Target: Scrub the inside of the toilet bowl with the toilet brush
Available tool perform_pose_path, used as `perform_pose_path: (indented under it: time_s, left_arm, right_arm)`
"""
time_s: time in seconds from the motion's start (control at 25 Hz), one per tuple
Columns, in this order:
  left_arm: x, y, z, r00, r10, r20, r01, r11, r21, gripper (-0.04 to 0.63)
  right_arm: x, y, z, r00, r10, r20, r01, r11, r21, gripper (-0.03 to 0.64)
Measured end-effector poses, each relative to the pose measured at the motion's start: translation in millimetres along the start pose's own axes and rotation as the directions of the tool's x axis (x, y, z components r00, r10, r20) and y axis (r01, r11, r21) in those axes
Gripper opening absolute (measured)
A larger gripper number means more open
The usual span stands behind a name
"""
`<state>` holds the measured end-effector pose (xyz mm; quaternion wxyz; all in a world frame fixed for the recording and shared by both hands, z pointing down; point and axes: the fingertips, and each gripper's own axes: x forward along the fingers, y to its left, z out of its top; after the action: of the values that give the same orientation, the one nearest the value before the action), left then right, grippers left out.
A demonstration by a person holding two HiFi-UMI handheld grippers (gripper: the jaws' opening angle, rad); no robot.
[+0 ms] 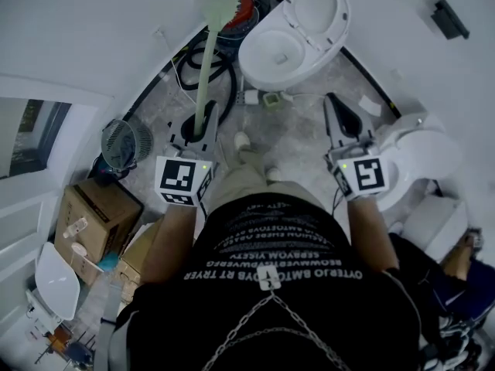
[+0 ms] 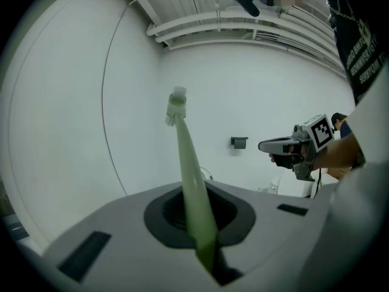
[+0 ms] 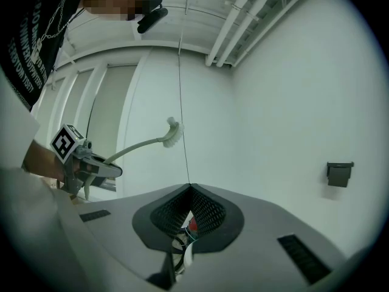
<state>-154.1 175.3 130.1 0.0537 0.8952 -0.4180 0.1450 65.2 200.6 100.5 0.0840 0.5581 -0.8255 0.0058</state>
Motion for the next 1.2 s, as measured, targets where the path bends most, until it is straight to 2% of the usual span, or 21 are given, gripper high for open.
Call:
perform_pose_path:
  time_s: [0.2,0.44,0.68,1.0,1.2]
  left_arm:
    - [20,21,4,0.999,-0.033,-0.005,0.033,0.999,0.015,0.001]
    - [46,39,10,0.999,-0.038,-0.031,0.039,0.999,0.037,0.002]
    - [71,55,11,0.997,-0.056,-0.050,0.058,0.997,0.048,0.002]
    - [104,80,18,0.994,-0.090,-0.065,0.094,0.994,0.061,0.002]
    - [121,102,28,0.993,-0.109,-0.047,0.113,0.988,0.103,0.002]
  right_arm:
    - [24,-6,-4,0.999,-0.029,-0.028,0.029,1.000,-0.001,0.002]
    - [56,-14,12,1.000,-0.022,0.019,0.021,0.998,0.052,0.002]
    - [80,-27,4,0.999,-0.029,-0.014,0.030,0.999,0.032,0.002]
    - [112,-39,19,0.998,-0.066,0.018,0.065,0.997,0.047,0.002]
    - [129,-46,28,0.995,-0.101,0.014,0.100,0.994,0.035,0.002]
